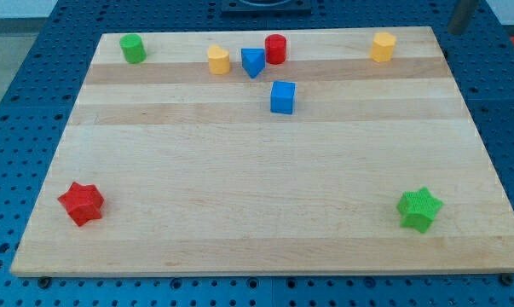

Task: Move the hexagon to the bottom right of the red circle

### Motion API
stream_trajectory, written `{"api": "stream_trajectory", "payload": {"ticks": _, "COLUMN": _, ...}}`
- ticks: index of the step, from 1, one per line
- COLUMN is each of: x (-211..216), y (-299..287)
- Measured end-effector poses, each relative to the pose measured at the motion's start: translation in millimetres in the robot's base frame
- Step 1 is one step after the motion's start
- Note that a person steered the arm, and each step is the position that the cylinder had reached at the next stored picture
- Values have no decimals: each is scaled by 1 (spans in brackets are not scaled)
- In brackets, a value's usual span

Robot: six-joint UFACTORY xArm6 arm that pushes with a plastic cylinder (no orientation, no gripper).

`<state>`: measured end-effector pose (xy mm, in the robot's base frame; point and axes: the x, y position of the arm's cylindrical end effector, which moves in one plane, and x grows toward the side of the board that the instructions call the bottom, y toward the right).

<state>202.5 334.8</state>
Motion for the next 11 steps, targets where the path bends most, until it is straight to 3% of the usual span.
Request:
{"api": "stream_trajectory", "payload": {"ticks": 2, "x": 0, "y": -11}}
{"api": "stream_trajectory", "payload": {"ticks": 4, "x": -10, "y": -115}}
{"api": "stream_trajectory", "payload": {"ticks": 5, "x": 1, "y": -87}}
{"api": "stream_trajectory", "payload": {"ticks": 6, "x": 36, "y": -103}}
{"api": "stream_trajectory", "payload": {"ticks": 8, "x": 72, "y": -262}}
{"api": "stream_trajectory", "payload": {"ticks": 11, "x": 72, "y": -254}}
